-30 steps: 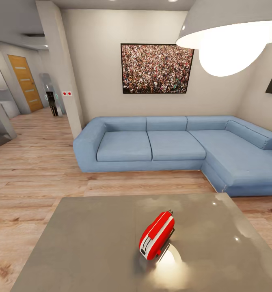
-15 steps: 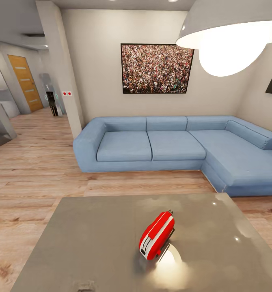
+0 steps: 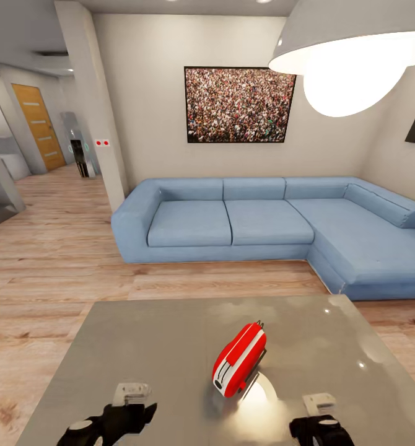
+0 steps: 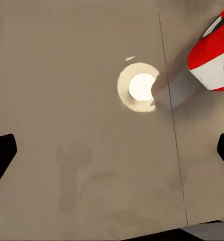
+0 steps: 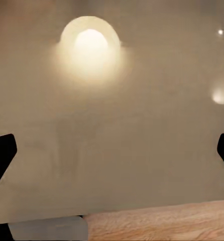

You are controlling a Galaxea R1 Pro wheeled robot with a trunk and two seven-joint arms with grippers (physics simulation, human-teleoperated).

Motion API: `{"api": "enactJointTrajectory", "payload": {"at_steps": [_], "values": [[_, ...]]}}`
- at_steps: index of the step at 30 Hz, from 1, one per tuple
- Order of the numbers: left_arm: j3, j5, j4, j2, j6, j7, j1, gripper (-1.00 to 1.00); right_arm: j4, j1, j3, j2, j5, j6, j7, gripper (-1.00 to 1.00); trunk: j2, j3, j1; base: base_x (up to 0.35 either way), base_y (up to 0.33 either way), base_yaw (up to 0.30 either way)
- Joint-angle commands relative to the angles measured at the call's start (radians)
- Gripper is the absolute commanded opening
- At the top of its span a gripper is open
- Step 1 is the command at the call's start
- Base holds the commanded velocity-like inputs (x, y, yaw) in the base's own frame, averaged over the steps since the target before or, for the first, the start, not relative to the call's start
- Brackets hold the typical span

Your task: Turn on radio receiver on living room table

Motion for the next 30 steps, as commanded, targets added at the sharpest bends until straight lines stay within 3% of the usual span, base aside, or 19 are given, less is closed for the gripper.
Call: {"api": "enactJointTrajectory", "payload": {"at_steps": [1, 4, 12, 30], "values": [[-0.001, 0.001, 0.000, -0.003, 0.016, 0.000, -0.021, 1.00, -0.025, -0.003, -0.001, 0.000, 0.000, -0.001, -0.004, 1.00, 0.000, 0.000, 0.000, 0.000, 0.000, 0.000], [-0.003, 0.000, 0.011, -0.011, 0.044, 0.000, -0.077, 1.00, -0.064, -0.031, -0.002, -0.016, 0.000, -0.006, -0.014, 1.00, 0.000, 0.000, 0.000, 0.000, 0.000, 0.000], [-0.007, 0.000, 0.019, -0.014, 0.055, -0.001, -0.155, 1.00, -0.068, -0.110, -0.003, -0.062, -0.001, -0.007, 0.000, 1.00, 0.000, 0.000, 0.000, 0.000, 0.000, 0.000], [-0.013, -0.015, 0.010, -0.040, 0.052, 0.012, -0.170, 1.00, -0.139, -0.116, -0.003, -0.064, -0.002, 0.045, 0.001, 1.00, 0.000, -0.011, 0.000, 0.000, 0.000, 0.000]]}}
